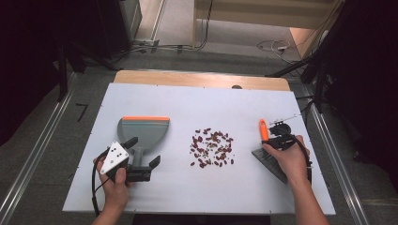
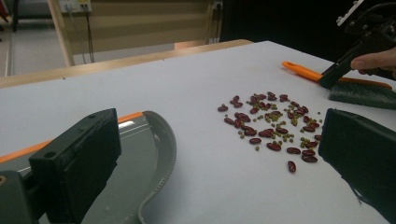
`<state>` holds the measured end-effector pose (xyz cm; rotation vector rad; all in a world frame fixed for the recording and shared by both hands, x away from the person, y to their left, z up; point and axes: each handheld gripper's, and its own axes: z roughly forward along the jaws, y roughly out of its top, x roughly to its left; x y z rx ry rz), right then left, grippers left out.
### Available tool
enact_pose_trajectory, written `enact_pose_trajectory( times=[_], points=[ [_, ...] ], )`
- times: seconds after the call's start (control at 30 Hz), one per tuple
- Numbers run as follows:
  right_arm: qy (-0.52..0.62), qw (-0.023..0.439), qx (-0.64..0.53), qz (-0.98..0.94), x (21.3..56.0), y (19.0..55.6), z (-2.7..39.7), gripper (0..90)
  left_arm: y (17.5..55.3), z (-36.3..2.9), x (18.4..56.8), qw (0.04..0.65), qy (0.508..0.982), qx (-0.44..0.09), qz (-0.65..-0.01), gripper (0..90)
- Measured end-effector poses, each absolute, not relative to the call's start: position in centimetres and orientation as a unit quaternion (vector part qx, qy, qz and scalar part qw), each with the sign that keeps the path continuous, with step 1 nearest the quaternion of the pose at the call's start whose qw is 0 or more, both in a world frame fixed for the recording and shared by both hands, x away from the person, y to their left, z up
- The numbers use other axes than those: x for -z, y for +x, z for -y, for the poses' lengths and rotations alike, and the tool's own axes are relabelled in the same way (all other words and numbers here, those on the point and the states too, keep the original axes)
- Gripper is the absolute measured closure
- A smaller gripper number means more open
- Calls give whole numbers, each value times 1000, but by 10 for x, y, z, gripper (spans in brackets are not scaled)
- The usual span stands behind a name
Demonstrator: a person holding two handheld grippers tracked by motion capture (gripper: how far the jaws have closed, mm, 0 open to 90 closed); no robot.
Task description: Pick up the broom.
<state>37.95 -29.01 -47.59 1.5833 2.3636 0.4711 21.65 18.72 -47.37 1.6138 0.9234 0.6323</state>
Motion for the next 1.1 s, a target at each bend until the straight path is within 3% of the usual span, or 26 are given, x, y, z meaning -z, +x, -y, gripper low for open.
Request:
enact_pose_trajectory(
  times=[0.57, 1.1],
  points=[
    [552, 155, -269, -773, 477, 359, 307, 675, 214, -186, 472, 556, 685, -269, -388, 0],
    [499, 240, -450, -701, 464, 316, 332, 680, 212, -186, 468, 560, 676, -277, -390, 0]
  ],
)
